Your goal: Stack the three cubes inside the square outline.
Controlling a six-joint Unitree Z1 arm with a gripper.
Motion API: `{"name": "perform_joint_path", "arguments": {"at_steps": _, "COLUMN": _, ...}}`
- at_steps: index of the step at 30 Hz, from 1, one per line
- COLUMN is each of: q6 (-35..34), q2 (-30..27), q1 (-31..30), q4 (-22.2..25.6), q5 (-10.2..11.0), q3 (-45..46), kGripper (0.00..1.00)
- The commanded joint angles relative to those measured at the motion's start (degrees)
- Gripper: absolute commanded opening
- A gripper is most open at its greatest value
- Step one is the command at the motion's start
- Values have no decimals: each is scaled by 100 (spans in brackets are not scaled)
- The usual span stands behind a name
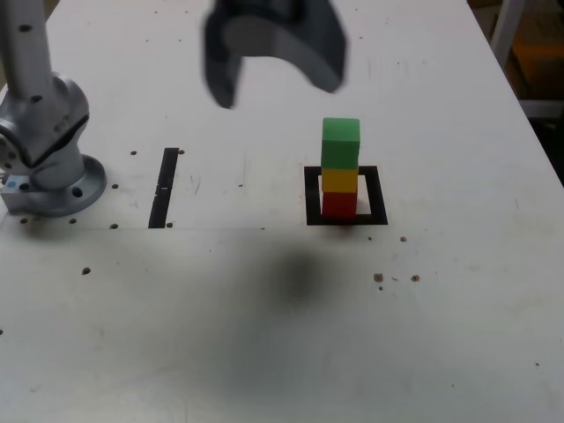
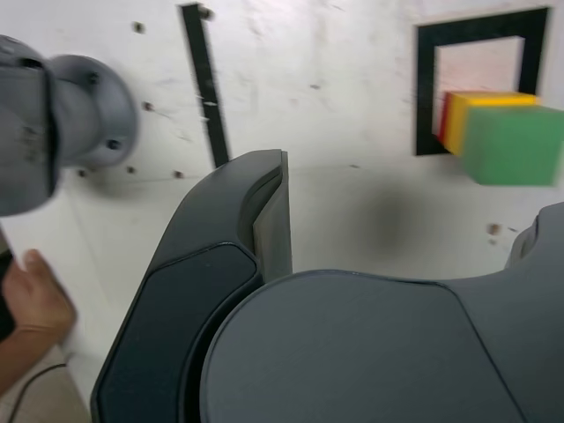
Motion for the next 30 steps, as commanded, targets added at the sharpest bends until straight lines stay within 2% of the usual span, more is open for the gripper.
{"name": "perform_joint_path", "arguments": {"at_steps": 1, "q6": -9, "q2": -982, "q1": 2, "q4": 111, "q5": 51, "q3": 301, "kGripper": 100}}
{"name": "perform_joint_path", "arguments": {"at_steps": 4, "q6": 33, "q2": -1198, "q1": 123, "q4": 97, "q5": 147, "q3": 785, "kGripper": 100}}
{"name": "perform_joint_path", "arguments": {"at_steps": 6, "q6": 82, "q2": -1225, "q1": 241, "q4": 78, "q5": 120, "q3": 1069, "kGripper": 99}}
{"name": "perform_joint_path", "arguments": {"at_steps": 12, "q6": 228, "q2": -1191, "q1": 568, "q4": -58, "q5": -209, "q3": 1968, "kGripper": 99}}
{"name": "perform_joint_path", "arguments": {"at_steps": 15, "q6": 373, "q2": -1142, "q1": 726, "q4": -276, "q5": -373, "q3": 2412, "kGripper": 100}}
{"name": "perform_joint_path", "arguments": {"at_steps": 18, "q6": 725, "q2": -1050, "q1": 891, "q4": -847, "q5": -501, "q3": 2901, "kGripper": 100}}
{"name": "perform_joint_path", "arguments": {"at_steps": 20, "q6": 1120, "q2": -913, "q1": 977, "q4": -1555, "q5": -588, "q3": 3279, "kGripper": 100}}
{"name": "perform_joint_path", "arguments": {"at_steps": 23, "q6": 1562, "q2": -654, "q1": 1050, "q4": -2283, "q5": -738, "q3": 3674, "kGripper": 100}}
{"name": "perform_joint_path", "arguments": {"at_steps": 30, "q6": 2161, "q2": -64, "q1": 1331, "q4": -2588, "q5": -789, "q3": 3900, "kGripper": 99}}
